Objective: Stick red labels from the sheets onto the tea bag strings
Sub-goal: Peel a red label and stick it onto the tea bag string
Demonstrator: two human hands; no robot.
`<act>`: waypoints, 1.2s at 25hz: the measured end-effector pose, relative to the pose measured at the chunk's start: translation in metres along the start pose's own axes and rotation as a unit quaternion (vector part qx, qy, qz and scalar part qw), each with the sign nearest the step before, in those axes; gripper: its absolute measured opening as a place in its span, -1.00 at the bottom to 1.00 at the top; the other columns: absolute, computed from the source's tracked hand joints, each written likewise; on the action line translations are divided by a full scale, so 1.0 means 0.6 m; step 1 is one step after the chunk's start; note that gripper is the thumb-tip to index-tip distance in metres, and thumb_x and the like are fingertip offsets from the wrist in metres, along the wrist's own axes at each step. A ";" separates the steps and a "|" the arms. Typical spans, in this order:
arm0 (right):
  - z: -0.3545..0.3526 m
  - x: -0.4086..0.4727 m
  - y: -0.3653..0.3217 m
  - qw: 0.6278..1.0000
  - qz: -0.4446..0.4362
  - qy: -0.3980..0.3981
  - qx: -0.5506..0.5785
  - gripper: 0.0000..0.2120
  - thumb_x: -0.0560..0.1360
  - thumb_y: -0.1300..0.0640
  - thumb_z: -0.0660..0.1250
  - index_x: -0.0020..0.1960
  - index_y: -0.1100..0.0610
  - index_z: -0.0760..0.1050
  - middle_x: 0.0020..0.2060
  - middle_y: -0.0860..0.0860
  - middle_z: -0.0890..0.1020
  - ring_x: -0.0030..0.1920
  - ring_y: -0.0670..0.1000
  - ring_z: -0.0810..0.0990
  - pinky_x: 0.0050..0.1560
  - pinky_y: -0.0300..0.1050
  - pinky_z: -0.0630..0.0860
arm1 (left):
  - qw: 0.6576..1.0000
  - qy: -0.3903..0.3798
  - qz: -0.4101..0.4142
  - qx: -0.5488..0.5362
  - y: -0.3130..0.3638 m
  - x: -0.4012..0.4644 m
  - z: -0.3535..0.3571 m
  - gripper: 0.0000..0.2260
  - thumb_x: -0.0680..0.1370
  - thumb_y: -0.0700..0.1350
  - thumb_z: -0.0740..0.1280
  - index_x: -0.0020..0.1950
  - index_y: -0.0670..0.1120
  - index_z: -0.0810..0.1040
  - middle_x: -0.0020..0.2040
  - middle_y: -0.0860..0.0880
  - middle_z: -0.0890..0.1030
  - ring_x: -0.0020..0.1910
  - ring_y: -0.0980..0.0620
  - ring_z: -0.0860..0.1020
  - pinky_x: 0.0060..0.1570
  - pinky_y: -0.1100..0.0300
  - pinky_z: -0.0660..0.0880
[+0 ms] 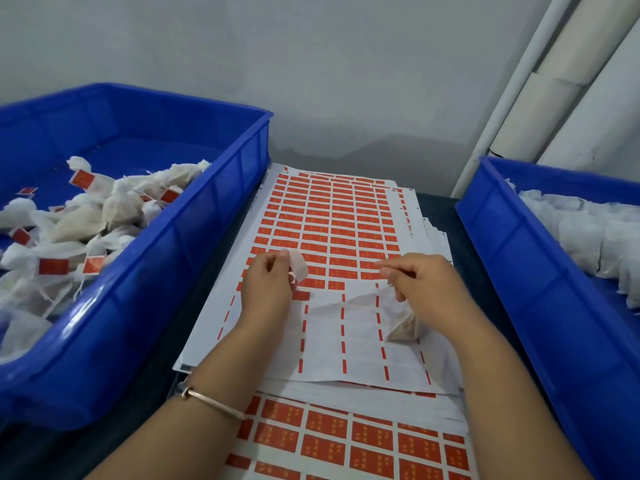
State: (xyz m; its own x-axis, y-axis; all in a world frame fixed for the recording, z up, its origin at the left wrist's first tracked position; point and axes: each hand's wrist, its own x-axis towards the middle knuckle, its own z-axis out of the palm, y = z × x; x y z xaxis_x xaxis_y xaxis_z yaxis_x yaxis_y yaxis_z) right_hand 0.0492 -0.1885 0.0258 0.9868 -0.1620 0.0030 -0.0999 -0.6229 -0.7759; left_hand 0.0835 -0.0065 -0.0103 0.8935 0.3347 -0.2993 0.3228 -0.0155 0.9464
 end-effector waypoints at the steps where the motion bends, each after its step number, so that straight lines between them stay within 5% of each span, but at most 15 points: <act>1: -0.006 -0.006 -0.006 1.000 -0.015 -0.002 0.011 -0.86 0.51 0.06 0.34 -0.08 -0.18 0.59 -0.36 -0.33 0.59 -0.36 -0.25 0.56 -0.47 -0.51 0.39 | 1.000 -0.001 -0.001 -0.020 -0.001 0.001 -0.002 -0.85 0.58 0.11 0.19 0.04 0.10 0.48 -0.11 0.09 0.57 -0.24 0.09 0.56 -0.40 0.33 0.41; 5: -0.019 -0.018 -0.023 0.995 -0.041 -0.024 0.088 -0.70 0.53 0.08 0.30 -0.23 -0.30 0.59 -0.23 -0.42 0.60 -0.32 -0.34 0.55 -0.45 -0.54 0.37 | 0.992 -0.011 -0.037 -0.120 0.006 0.001 -0.008 -0.90 0.56 0.04 0.26 -0.11 0.07 0.52 -0.23 0.06 0.62 -0.37 0.09 0.62 -0.34 0.28 0.56; 9: -0.023 -0.013 -0.040 0.980 0.013 -0.052 0.192 -0.46 0.54 0.44 0.13 -0.17 -0.13 0.66 -0.43 -0.20 0.59 -0.53 -0.18 0.46 -0.48 -0.39 0.38 | 0.973 -0.077 -0.068 -0.205 0.017 -0.010 -0.011 -0.95 0.55 -0.07 0.32 -0.11 0.03 0.53 -0.21 0.04 0.66 -0.26 0.02 0.68 -0.16 0.11 0.63; 14: -0.013 -0.047 -0.078 0.964 -0.192 -0.090 0.162 -0.52 0.41 0.49 0.20 0.06 -0.06 0.51 -0.39 -0.21 0.49 -0.33 -0.21 0.50 -0.27 -0.35 0.49 | 0.942 -0.182 -0.067 -0.274 0.028 -0.036 -0.015 -0.88 0.58 -0.18 0.26 0.05 -0.18 0.54 -0.16 -0.11 0.69 -0.17 -0.06 0.68 -0.25 0.19 0.60; 17: 0.012 -0.045 -0.098 0.951 -0.222 -0.136 0.168 -0.52 0.35 0.49 0.22 0.07 -0.01 0.52 -0.42 -0.12 0.36 -0.36 -0.15 0.40 -0.27 -0.29 0.49 | 0.940 -0.240 -0.002 -0.244 0.024 -0.055 -0.011 -0.78 0.62 -0.15 0.18 0.07 -0.26 0.54 -0.12 -0.16 0.68 -0.13 -0.07 0.67 -0.18 0.18 0.60; 21: 0.042 -0.033 -0.100 0.946 -0.165 -0.145 0.237 -0.59 0.35 0.40 0.25 0.08 0.02 0.50 -0.41 -0.08 0.37 -0.34 -0.05 0.41 -0.20 -0.11 0.55 | 0.951 -0.261 0.047 -0.158 0.016 -0.071 -0.003 -0.77 0.63 -0.06 0.15 -0.03 -0.07 0.57 -0.14 -0.02 0.68 -0.13 0.04 0.67 -0.18 0.21 0.59; 25: 0.039 -0.020 -0.082 0.938 -0.125 -0.134 0.296 -0.55 0.28 0.34 0.19 0.08 -0.02 0.51 -0.39 -0.06 0.39 -0.35 -0.11 0.40 -0.24 -0.19 0.46 | 0.962 -0.241 -0.018 -0.128 0.015 -0.071 0.004 -0.78 0.63 -0.03 0.14 -0.04 -0.03 0.57 -0.15 -0.01 0.67 -0.31 0.03 0.60 -0.26 0.22 0.54; 30: 0.026 -0.019 -0.064 0.951 -0.146 -0.040 0.268 -0.60 0.42 0.41 0.25 0.06 -0.05 0.47 -0.23 -0.23 0.56 -0.12 -0.23 0.59 -0.18 -0.33 0.53 | 0.975 -0.203 -0.065 -0.070 0.015 -0.074 0.014 -0.84 0.62 0.00 0.16 0.04 0.03 0.53 0.03 -0.02 0.58 -0.08 0.03 0.53 -0.14 0.20 0.48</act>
State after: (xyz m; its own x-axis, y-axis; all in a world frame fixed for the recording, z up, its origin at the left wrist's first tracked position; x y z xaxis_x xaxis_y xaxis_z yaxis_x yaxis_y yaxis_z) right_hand 0.0437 -0.1509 0.0458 0.9713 0.0306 0.2359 0.2378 -0.1492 -0.9598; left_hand 0.0494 -0.0294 0.0105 0.9069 -0.0757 -0.4145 0.4213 0.1397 0.8961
